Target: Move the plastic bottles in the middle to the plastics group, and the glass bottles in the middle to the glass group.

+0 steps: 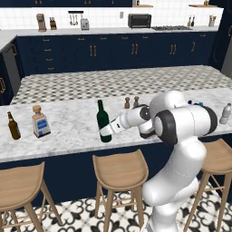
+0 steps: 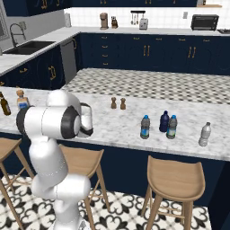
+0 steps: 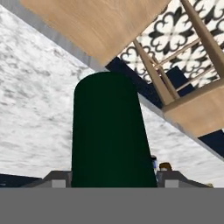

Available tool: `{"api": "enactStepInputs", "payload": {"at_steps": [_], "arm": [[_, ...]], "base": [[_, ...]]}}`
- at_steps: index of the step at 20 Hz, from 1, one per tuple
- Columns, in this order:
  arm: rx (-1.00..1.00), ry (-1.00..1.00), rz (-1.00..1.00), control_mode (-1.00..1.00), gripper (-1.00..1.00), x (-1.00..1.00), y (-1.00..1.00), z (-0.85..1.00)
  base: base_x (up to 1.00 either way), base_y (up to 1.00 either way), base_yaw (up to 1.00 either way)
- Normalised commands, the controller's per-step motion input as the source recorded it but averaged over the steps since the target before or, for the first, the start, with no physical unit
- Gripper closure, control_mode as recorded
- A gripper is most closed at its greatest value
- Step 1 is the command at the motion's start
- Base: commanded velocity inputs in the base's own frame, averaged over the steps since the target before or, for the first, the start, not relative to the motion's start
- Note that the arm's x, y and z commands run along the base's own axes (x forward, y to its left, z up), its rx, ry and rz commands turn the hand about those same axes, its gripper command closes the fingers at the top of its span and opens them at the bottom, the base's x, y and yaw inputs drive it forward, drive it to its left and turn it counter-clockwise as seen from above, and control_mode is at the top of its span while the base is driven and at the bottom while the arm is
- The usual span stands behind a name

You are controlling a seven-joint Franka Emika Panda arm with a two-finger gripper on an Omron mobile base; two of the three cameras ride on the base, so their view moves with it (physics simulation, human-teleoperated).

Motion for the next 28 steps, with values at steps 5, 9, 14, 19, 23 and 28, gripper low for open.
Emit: {"api": "enactStepInputs", "payload": {"at_steps": [5, 9, 14, 19, 23, 28], "arm": [[0.07, 0.25, 0.33, -1.0, 1.0, 0.02, 0.24, 0.51], [0.05, 0.24, 0.29, -1.0, 1.0, 0.27, 0.2, 0.56], [0.16, 0.17, 0.31, -1.0, 1.0, 0.45, 0.12, 0.58], [0.3, 0.02, 0.34, -1.0, 1.0, 0.49, 0.12, 0.39], [0.37, 0.03, 0.37, -1.0, 1.0, 0.61, 0.05, 0.17], [0.14, 0.16, 0.36, -1.0, 1.0, 0.55, 0.02, -0.11]], "base": [[0.0, 0.0, 0.0], [0.0, 0.0, 0.0], [0.0, 0.0, 0.0], [0.0, 0.0, 0.0], [0.0, 0.0, 0.0], [0.0, 0.0, 0.0]]}}
